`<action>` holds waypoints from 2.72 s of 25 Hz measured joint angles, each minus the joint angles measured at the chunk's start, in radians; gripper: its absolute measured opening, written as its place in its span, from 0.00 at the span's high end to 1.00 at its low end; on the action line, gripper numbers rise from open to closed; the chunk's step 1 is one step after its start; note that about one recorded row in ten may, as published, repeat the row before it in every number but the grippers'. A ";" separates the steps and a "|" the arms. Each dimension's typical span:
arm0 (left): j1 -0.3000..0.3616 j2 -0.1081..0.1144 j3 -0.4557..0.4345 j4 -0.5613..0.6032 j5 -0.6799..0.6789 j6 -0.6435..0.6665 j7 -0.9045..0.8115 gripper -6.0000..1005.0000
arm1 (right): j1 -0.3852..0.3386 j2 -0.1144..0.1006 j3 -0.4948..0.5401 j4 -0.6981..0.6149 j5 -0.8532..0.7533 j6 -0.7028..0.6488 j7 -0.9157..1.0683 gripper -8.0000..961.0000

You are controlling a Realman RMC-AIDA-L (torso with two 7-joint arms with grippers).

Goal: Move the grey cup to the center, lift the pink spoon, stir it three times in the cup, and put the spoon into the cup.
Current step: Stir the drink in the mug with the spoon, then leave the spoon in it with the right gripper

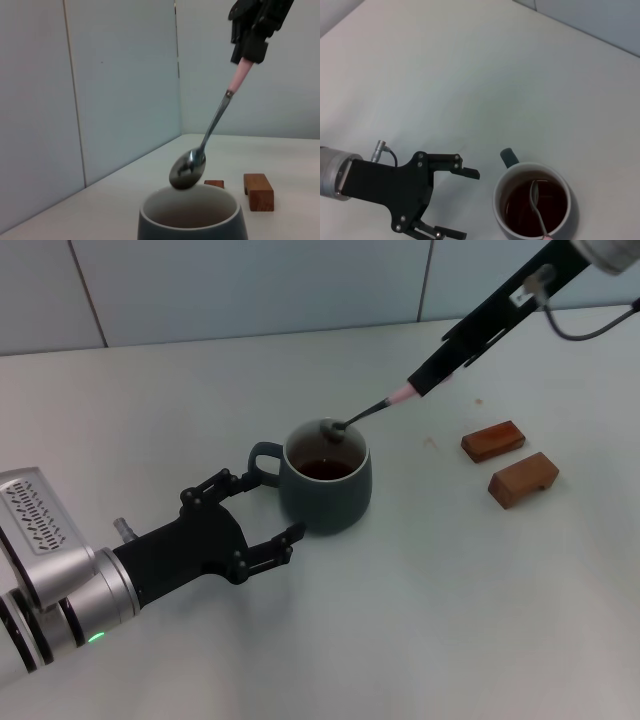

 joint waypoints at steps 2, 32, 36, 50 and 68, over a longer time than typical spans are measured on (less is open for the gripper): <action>0.000 0.000 0.000 0.000 0.000 0.000 0.000 0.17 | 0.013 0.001 -0.013 0.041 -0.004 0.023 -0.005 0.86; -0.001 -0.002 0.000 -0.010 0.000 0.008 0.002 0.17 | 0.157 0.019 -0.109 0.381 -0.177 0.248 -0.080 0.86; 0.001 -0.003 0.000 -0.012 0.000 0.008 0.004 0.17 | 0.160 0.035 -0.110 0.375 -0.117 0.227 -0.099 0.86; -0.001 -0.003 0.000 -0.023 0.000 0.007 0.008 0.17 | 0.158 0.034 -0.107 0.368 -0.178 0.251 -0.104 0.86; -0.016 -0.005 0.000 -0.025 0.000 0.004 0.005 0.17 | 0.158 0.045 -0.107 0.340 -0.148 0.215 -0.107 0.86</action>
